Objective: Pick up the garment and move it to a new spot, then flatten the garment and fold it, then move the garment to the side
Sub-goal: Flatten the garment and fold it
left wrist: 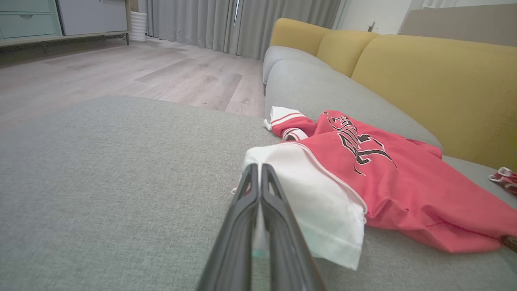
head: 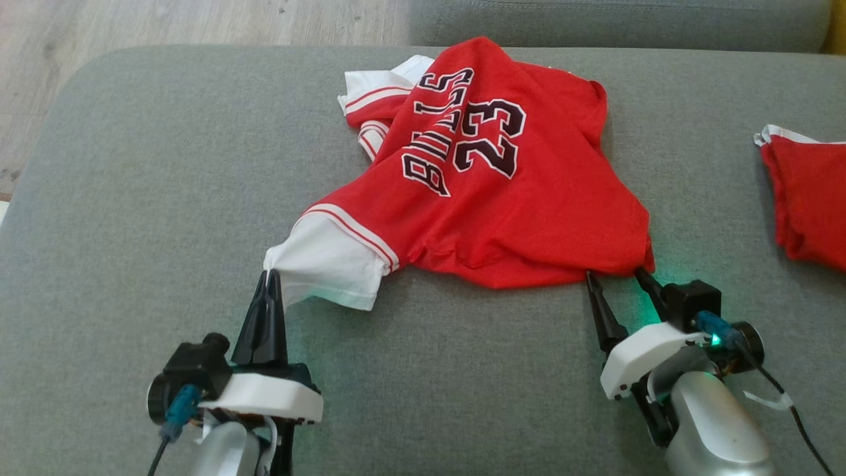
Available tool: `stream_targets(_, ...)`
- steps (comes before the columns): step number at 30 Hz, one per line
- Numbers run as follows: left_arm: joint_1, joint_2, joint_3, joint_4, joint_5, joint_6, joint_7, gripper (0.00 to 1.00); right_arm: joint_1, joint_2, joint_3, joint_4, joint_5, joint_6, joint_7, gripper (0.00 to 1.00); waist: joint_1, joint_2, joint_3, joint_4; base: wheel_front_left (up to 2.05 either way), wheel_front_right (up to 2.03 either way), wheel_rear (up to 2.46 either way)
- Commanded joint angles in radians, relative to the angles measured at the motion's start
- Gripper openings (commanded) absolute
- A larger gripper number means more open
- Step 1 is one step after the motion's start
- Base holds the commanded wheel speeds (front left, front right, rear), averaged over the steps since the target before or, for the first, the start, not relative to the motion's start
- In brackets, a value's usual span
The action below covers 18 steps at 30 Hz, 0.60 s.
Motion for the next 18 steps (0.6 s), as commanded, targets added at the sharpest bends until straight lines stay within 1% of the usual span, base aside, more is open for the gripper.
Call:
stream_targets(1, -0.032, 0.006, 0.029, -0.031, -0.006, 0.004, -0.011, 0.00, -0.037, -0.002, 0.016, -0.021, -0.014, -0.001, -0.015, 1.00, 0.0000, 0.0000, 0.001, 0.000, 0.00, 0.00, 0.00)
stream_targets(11, -0.035, 0.006, 0.024, -0.033, -0.008, 0.001, -0.011, 0.00, -0.069, -0.002, 0.026, 0.004, -0.018, -0.001, -0.033, 1.00, 0.0000, 0.0000, 0.012, 0.005, 0.00, 0.00, 0.00)
stream_targets(13, -0.036, 0.006, 0.025, -0.033, -0.007, 0.000, -0.011, 0.00, -0.074, -0.002, 0.036, 0.007, -0.010, -0.001, -0.034, 0.00, 0.0000, 0.0000, 0.012, 0.006, 0.00, 0.00, 0.00)
stream_targets(18, -0.029, 0.006, 0.040, -0.038, -0.004, 0.005, -0.011, 0.00, -0.075, -0.002, 0.049, -0.010, 0.001, -0.001, -0.042, 0.00, 0.0000, 0.0000, -0.003, -0.005, 0.00, 0.00, 0.00)
